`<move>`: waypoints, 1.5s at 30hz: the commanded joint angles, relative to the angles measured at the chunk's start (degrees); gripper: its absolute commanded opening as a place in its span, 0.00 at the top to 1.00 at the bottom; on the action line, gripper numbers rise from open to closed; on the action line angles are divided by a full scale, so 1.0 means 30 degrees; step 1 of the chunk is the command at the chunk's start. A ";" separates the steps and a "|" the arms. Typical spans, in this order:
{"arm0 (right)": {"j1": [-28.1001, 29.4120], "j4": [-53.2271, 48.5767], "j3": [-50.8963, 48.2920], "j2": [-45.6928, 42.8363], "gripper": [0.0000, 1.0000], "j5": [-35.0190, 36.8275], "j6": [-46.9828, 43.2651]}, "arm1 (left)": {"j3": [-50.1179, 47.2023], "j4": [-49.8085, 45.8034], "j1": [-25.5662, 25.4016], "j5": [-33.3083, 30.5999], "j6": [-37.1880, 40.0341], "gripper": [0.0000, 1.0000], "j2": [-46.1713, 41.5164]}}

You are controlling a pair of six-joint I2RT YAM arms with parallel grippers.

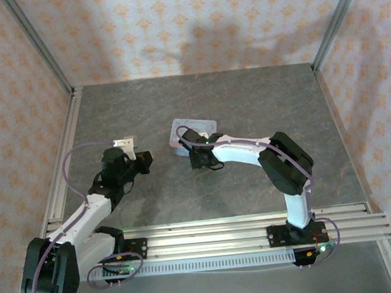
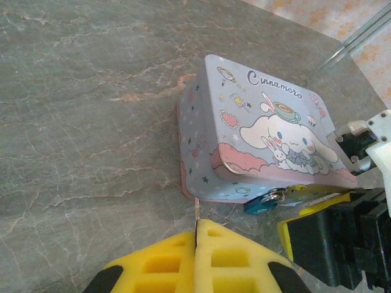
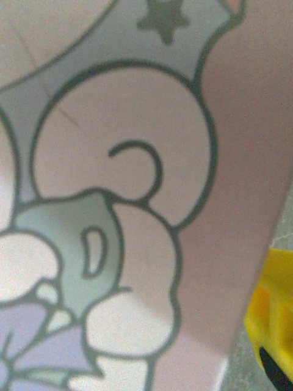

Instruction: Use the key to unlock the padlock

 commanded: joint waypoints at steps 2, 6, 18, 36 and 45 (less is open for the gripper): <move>0.0241 0.2185 -0.0386 -0.0663 0.45 0.1219 0.0730 | -0.0232 0.0260 0.0149 0.0295 0.0223 1.00 0.0095; 0.0675 0.2304 0.0041 -0.0470 0.44 0.2756 0.1350 | -0.0228 0.0379 0.0176 0.0436 0.0285 1.00 0.0419; 0.0866 0.2411 0.1745 0.1386 0.46 0.3564 0.2049 | -0.0286 0.1028 0.0139 0.0811 0.0476 1.00 0.1323; 0.0412 0.2027 0.3141 0.2974 0.52 0.4171 0.1656 | -0.0533 0.1204 0.0161 0.0971 0.0760 1.00 0.1499; 0.0148 0.2285 0.3344 0.3563 0.59 0.4120 0.1270 | -0.0665 0.1144 0.0150 0.1000 0.0797 1.00 0.1325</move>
